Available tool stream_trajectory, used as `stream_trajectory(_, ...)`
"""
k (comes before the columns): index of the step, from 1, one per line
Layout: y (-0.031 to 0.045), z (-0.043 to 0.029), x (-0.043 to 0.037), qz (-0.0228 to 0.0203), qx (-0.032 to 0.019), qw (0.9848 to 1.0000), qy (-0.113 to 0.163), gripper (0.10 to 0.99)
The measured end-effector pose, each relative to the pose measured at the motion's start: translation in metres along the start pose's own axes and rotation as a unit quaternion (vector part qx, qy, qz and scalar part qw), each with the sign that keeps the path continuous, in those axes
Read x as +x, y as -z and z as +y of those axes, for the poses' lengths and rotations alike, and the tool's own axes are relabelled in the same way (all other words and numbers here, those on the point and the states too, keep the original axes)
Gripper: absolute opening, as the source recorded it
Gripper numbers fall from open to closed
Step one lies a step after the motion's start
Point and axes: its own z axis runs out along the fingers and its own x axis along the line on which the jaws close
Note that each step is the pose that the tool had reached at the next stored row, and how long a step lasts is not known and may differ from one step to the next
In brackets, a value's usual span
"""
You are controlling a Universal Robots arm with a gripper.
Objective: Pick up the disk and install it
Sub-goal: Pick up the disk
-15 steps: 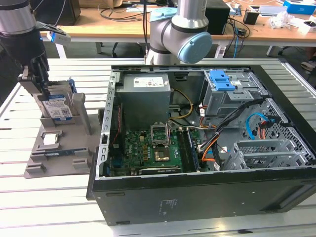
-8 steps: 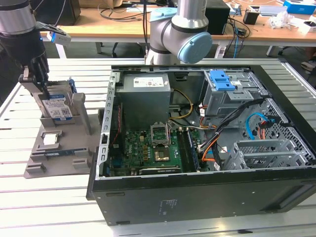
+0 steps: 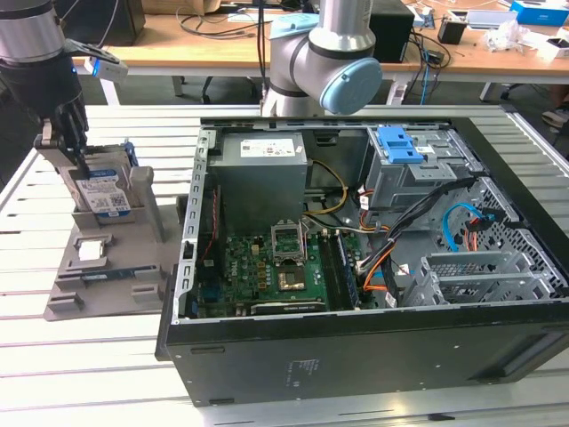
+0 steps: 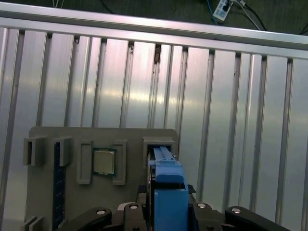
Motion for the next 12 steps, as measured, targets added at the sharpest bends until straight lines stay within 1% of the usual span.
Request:
stream_trajectory(6,-0.0002,0.0,0.0,0.0,0.0001,1.0,0.0,0.369)
stream_trajectory(7,0.0011,0.0,-0.0001,-0.0002,0.0003,1.0,0.0,0.369)
stream_trajectory(9,0.0062,0.0002,-0.0001,0.0,0.0,1.0,0.0,0.369)
stream_trajectory(11,0.0152,0.0005,-0.0007,0.0,0.0001,1.0,0.0,0.369)
stream_trajectory(12,0.0184,0.0006,-0.0009,0.0,0.0,1.0,0.0,0.369)
